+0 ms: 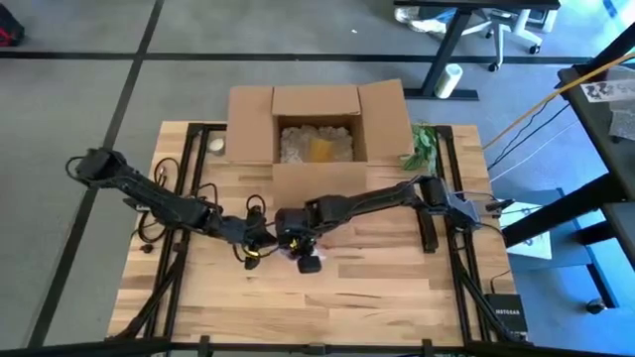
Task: Wrap mug
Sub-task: Wrap the red mug with the transparent bubble wrap, then put the wrapped red mug into the cardboard box
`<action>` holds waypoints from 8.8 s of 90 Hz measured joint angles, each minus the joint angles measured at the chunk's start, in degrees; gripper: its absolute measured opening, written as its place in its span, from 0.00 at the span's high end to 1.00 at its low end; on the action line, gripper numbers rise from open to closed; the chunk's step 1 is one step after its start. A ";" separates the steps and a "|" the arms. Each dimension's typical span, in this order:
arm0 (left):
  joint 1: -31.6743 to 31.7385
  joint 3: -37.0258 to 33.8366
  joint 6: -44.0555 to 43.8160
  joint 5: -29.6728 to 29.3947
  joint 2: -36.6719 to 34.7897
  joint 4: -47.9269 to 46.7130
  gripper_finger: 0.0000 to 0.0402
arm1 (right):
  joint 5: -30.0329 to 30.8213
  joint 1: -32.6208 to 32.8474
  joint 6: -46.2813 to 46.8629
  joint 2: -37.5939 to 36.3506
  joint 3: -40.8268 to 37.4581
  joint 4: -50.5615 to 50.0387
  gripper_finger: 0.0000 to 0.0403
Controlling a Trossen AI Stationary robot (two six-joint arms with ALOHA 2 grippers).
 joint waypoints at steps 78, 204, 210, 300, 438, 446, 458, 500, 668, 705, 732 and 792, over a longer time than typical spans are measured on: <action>0.05 -0.10 -3.24 9.16 12.99 14.64 1.00 | 4.61 1.11 2.48 0.41 8.35 -17.10 1.00; -6.64 -0.08 -3.68 -6.96 -17.05 -26.03 1.00 | 5.39 2.48 9.29 0.10 17.18 -21.54 0.78; -6.81 -0.08 -4.44 -7.99 -17.59 -27.80 1.00 | 4.76 3.00 9.90 0.10 17.18 -21.21 0.74; -6.81 -20.85 -4.64 -15.92 -34.02 -8.44 1.00 | 14.89 7.63 18.59 7.21 17.22 -20.20 0.89; 12.72 -27.97 23.58 -8.90 -71.01 -3.82 1.00 | 10.81 7.37 15.14 7.32 17.03 -14.88 0.97; 14.44 -27.97 22.07 -8.92 -71.01 -3.84 1.00 | 11.48 7.41 15.42 7.32 17.03 -14.86 0.97; 16.81 -27.97 20.47 -8.92 -71.01 -3.84 1.00 | 11.63 7.44 15.47 7.32 17.03 -14.88 0.96; 17.23 -27.99 20.45 -8.92 -70.90 -3.84 1.00 | 12.96 7.52 17.03 6.44 17.05 -14.03 0.99; 17.23 -27.99 20.49 -8.98 -70.90 -3.86 1.00 | 25.91 -21.39 3.84 -20.55 17.20 -15.33 1.00; 17.23 -27.99 20.47 -8.98 -70.90 -3.86 1.00 | 10.11 -27.00 -9.72 -12.92 17.22 -17.16 1.00; 17.23 -27.99 20.49 -8.98 -70.90 -3.86 1.00 | 2.31 -27.30 -11.94 -5.97 17.61 -20.94 1.00; 17.23 -27.99 20.49 -9.01 -70.90 -3.86 1.00 | 3.44 -28.43 -13.77 -7.75 16.99 -18.37 0.72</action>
